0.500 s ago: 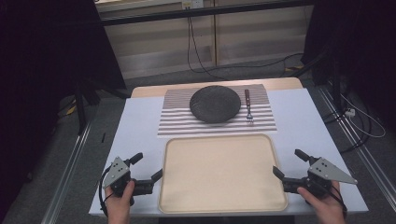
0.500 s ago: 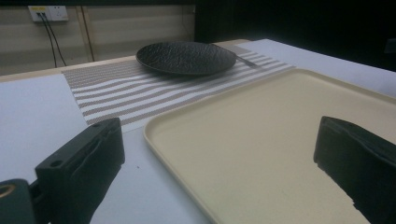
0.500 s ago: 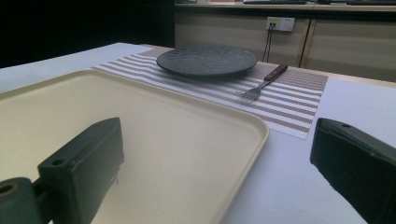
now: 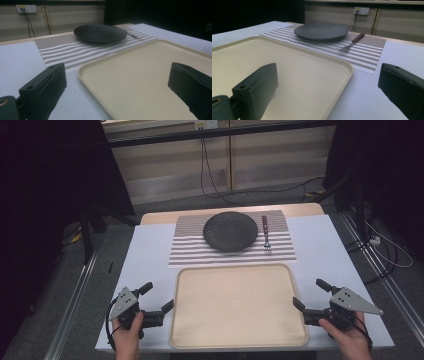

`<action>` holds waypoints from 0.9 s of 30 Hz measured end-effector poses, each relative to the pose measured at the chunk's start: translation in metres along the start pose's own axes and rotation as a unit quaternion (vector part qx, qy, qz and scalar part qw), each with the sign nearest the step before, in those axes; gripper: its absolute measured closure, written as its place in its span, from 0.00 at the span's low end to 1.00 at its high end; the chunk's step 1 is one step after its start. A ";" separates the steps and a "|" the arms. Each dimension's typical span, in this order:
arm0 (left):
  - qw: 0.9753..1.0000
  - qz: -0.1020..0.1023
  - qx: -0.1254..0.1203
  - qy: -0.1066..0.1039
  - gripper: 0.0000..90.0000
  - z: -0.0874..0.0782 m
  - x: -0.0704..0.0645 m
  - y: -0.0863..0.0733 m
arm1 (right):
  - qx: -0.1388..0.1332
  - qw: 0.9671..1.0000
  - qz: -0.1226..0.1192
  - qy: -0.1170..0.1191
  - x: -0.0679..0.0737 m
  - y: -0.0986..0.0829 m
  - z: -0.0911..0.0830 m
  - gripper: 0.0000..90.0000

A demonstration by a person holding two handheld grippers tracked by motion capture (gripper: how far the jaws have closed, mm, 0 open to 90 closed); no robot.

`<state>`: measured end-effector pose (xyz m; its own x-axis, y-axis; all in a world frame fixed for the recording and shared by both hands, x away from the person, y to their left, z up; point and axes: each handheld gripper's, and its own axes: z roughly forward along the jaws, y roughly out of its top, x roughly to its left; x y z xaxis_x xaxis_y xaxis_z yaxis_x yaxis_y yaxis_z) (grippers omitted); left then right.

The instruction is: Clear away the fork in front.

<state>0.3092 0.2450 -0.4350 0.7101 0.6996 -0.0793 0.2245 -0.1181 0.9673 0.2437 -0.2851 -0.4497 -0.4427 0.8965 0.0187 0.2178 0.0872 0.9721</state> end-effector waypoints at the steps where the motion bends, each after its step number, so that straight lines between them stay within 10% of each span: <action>1: 1.000 0.001 0.003 -0.002 0.02 0.000 0.000 0.000 | 0.001 1.000 0.000 -0.004 -0.001 0.001 0.001 0.02; 27: 1.000 0.007 0.007 -0.011 0.02 0.004 -0.002 0.000 | 0.027 0.999 -0.007 -0.015 -0.023 0.032 0.045 0.02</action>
<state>0.3106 0.2408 -0.4357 0.7273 0.6826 -0.0707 0.2239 -0.1386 0.9647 0.3000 -0.2836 -0.4295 -0.4199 0.9076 -0.0021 0.2596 0.1223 0.9579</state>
